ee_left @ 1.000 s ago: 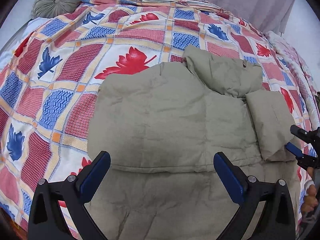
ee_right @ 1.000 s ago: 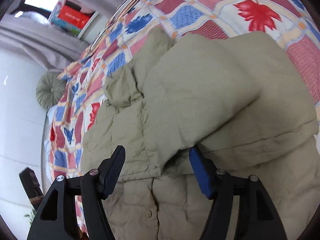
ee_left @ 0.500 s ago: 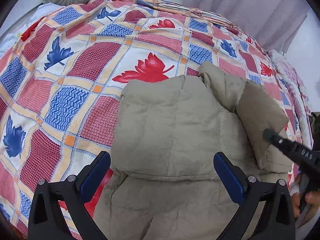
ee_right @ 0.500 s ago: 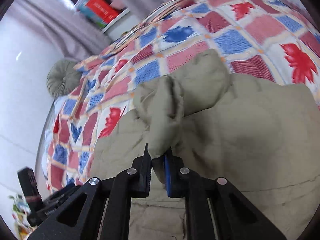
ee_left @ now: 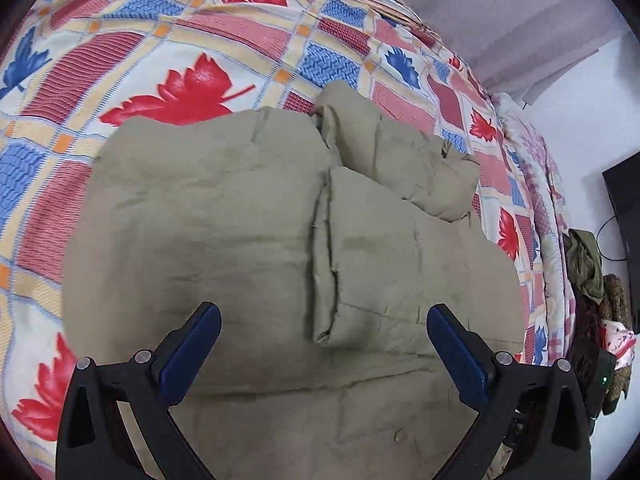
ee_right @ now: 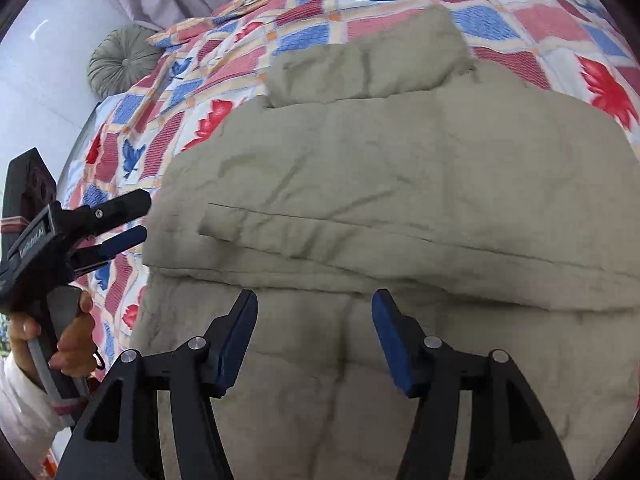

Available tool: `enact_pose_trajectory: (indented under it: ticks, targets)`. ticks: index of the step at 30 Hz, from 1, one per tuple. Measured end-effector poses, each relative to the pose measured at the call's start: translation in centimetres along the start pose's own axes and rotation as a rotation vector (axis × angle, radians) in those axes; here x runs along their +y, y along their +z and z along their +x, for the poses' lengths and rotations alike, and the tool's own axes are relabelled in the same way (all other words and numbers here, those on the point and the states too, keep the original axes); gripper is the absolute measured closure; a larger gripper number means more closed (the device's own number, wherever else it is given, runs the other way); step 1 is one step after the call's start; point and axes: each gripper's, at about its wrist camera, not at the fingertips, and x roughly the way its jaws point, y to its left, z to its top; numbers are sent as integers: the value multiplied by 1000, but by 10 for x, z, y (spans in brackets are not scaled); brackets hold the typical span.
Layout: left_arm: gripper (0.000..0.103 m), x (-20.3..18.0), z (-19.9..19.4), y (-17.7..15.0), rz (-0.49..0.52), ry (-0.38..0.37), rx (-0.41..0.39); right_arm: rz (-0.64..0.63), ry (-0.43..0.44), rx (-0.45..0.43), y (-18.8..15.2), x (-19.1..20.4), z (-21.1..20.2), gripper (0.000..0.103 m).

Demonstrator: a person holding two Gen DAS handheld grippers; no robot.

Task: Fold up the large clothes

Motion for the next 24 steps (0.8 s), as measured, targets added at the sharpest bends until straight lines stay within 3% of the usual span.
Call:
enact_pose_trajectory:
  ticks: [2, 3, 4, 5, 6, 7, 11, 14, 18, 24]
  targets:
    - [6, -11, 24, 4, 18, 4, 26, 42, -54, -11, -9, -33, -12, 46]
    - [17, -17, 35, 7, 25, 4, 41, 61, -83, -11, -11, -47, -16, 61]
    - [36, -20, 43, 8, 27, 3, 53, 84, -111, -13, -13, -61, -20, 70]
    - [51, -26, 54, 10, 26, -10, 75, 108, -128, -22, -14, -75, -25, 71]
    - [81, -28, 61, 11, 24, -23, 92, 131, -139, -30, -13, -86, -28, 74]
    - [90, -32, 65, 12, 19, -35, 104, 152, -152, -39, -12, -98, -32, 76]
    - [92, -50, 39, 9, 67, 28, 5, 171, -236, -83, 1, -123, -40, 77]
    - [92, -40, 20, -4, 80, 87, -17, 128, -418, -142, 10, -131, -47, 78]
    - [92, -19, 35, -21, 110, 200, 33, 151, -412, -139, 14, -138, -41, 81]
    - [92, -11, 41, -15, 85, 228, 0, 170, -412, -119, 6, -142, -20, 81]
